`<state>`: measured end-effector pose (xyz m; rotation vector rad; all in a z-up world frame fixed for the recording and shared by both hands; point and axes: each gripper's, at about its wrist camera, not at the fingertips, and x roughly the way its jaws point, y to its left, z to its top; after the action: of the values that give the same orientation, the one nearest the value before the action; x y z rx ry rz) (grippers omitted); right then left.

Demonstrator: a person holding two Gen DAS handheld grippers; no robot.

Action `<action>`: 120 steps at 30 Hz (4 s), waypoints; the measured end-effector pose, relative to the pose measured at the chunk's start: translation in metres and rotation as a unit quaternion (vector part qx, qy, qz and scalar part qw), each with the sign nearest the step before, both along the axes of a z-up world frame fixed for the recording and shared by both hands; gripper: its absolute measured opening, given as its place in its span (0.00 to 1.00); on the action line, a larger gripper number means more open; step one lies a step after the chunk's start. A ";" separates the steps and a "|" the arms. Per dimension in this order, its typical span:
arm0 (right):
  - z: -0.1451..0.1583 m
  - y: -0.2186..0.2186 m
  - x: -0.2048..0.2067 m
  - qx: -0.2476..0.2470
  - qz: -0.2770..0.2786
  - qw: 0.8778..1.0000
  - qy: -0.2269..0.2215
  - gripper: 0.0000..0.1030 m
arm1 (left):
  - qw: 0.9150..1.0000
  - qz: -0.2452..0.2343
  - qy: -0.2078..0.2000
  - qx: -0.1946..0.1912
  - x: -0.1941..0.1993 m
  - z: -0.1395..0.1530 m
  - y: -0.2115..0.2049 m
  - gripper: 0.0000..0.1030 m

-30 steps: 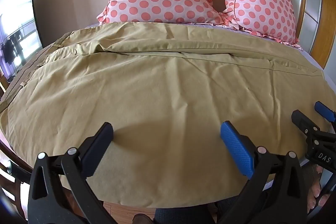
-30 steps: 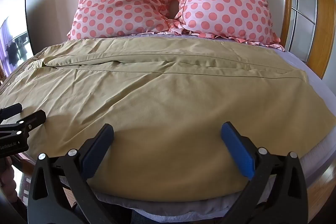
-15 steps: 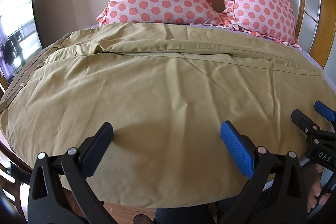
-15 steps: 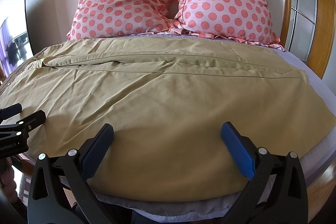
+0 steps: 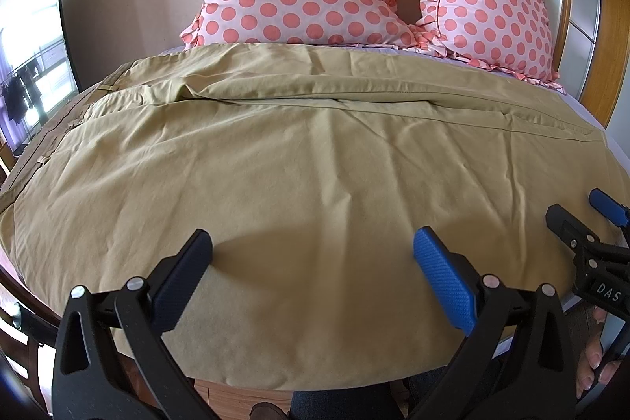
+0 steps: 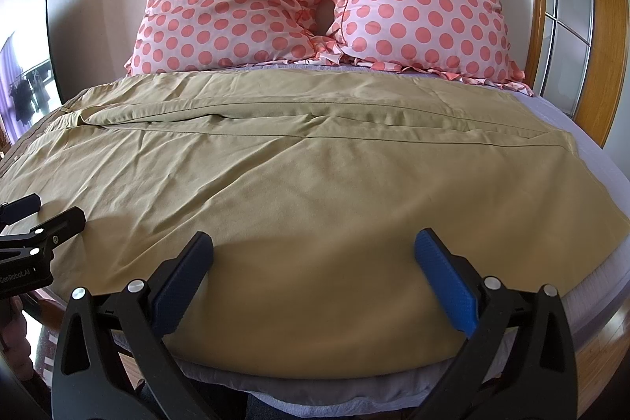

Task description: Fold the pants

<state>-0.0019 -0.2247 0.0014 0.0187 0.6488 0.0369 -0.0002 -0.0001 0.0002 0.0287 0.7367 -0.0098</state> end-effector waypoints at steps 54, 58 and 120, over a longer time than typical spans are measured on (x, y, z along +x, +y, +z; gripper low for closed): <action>-0.005 0.000 -0.005 -0.001 0.005 1.000 -0.020 0.99 | 1.000 -0.001 -0.002 0.001 0.000 0.000 0.000 0.98; 0.013 -0.019 0.000 0.023 0.022 0.999 -0.003 0.99 | 1.000 -0.015 0.007 -0.002 0.004 0.008 -0.002 0.98; -0.030 -0.303 0.006 0.445 -0.235 0.863 -0.048 0.02 | 0.964 0.077 0.001 -0.255 0.184 0.088 0.178 0.94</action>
<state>0.0044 -0.5273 -0.0282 1.0673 0.4642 -0.1382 0.1834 0.1781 0.0885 -0.5212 0.7197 -0.0511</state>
